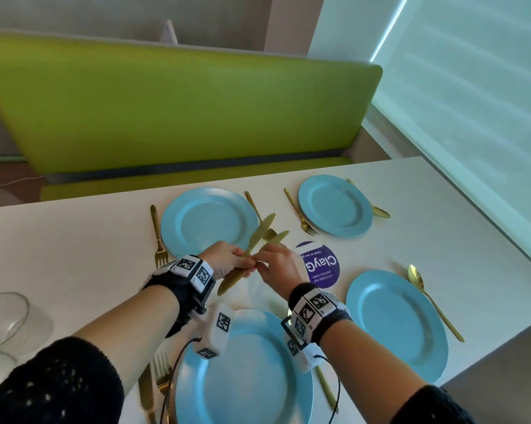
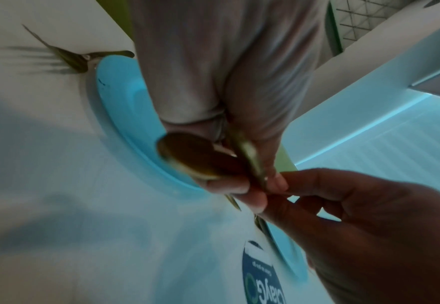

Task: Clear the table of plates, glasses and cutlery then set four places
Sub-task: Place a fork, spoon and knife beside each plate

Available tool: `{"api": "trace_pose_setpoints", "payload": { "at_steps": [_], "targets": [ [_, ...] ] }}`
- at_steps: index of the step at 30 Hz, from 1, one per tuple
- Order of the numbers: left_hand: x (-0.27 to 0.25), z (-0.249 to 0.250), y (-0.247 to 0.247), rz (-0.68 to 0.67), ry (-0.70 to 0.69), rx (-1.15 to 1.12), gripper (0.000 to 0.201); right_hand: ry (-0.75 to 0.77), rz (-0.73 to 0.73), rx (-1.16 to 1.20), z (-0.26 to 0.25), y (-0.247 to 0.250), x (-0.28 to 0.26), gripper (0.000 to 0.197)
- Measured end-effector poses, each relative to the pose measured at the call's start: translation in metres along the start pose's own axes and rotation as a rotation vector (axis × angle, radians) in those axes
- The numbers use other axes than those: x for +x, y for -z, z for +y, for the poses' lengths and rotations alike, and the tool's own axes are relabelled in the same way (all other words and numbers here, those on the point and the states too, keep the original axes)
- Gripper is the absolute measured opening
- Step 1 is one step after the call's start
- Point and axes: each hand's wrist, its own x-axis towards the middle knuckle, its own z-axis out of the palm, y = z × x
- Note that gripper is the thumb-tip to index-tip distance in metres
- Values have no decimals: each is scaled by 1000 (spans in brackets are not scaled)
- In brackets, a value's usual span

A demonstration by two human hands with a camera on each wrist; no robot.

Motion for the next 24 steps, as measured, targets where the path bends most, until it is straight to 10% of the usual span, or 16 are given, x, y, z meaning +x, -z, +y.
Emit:
{"api": "trace_pose_setpoints", "payload": {
  "at_steps": [5,15,24],
  "targets": [
    [14,16,12,151,-12,-123,13,-65,-51,-108,26,10,29,14],
    [37,25,50,453,-34,-145,21,-561,-621,-334,92,23,106,32],
    [50,25,60,590,-40,-151,25,-796,-625,-291,129,-11,136,33]
  ]
}}
